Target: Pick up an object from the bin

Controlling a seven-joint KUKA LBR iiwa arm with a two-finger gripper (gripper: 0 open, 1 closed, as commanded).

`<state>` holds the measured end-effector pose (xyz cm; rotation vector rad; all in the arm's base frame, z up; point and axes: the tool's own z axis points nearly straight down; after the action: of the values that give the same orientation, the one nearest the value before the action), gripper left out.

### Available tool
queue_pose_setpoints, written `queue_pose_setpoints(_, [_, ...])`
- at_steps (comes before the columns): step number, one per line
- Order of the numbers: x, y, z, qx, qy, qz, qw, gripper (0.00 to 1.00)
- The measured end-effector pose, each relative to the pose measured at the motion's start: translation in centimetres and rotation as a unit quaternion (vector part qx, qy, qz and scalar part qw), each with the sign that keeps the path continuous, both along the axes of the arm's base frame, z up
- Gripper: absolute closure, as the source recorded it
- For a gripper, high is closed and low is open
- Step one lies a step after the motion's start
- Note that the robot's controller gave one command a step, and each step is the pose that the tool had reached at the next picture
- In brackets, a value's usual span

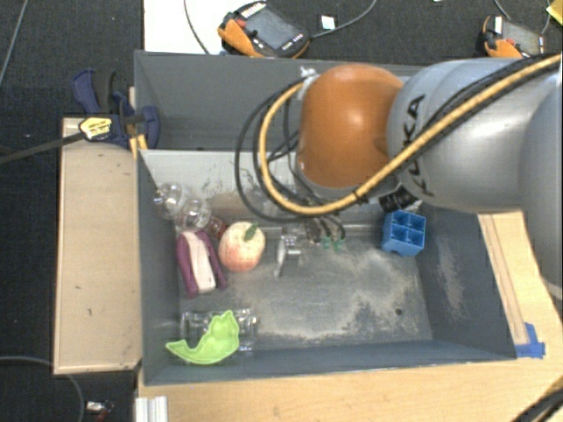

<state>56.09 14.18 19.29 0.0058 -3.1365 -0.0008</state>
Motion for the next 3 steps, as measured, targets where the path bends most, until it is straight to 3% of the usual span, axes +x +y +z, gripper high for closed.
queue_pose_setpoints(1, [0.2, -0.1, 0.4, 0.001, -0.004, -0.003, 1.0, 0.0])
queue_pose_setpoints(2, [2.5, 4.8, -12.5, 0.0, -0.0013, 0.027, 0.9996, 0.0])
queue_pose_setpoints(3, [2.9, 5.2, -7.0, 0.002, -0.0118, 0.059, 0.9982, 0.0])
